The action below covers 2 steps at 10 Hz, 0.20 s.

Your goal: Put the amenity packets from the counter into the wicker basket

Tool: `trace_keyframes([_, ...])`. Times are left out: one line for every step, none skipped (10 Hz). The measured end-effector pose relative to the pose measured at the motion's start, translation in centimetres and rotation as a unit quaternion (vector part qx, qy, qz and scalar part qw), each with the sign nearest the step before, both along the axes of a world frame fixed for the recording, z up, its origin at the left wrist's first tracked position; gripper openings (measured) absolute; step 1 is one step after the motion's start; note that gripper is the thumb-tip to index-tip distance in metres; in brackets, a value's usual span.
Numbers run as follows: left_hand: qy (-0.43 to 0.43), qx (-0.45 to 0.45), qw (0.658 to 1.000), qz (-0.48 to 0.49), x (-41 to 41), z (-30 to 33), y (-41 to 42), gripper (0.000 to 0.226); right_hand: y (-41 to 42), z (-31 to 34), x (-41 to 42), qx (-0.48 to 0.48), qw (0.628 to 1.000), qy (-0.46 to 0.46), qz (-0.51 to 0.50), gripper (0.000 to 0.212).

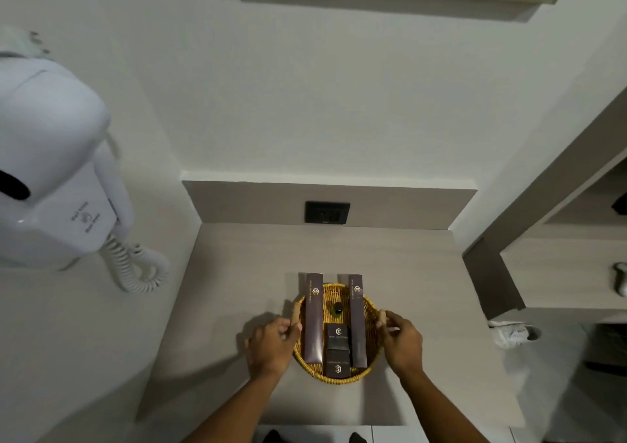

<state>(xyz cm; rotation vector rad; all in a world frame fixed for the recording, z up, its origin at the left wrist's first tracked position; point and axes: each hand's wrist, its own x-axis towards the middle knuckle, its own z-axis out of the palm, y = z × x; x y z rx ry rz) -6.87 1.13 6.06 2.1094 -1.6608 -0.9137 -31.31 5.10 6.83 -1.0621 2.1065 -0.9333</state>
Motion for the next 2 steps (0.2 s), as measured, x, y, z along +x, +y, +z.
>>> trace_keyframes([-0.013,-0.006,1.000,0.002,-0.22,0.22,0.25,0.028,-0.22,-0.22,-0.22,0.011,0.999,0.008,0.032,0.030])
trace_keyframes([-0.052,-0.021,0.998,-0.010,-0.11,0.45,0.04,0.034,0.60,-0.31,-0.34,0.021,1.000,0.007,0.021,0.046])
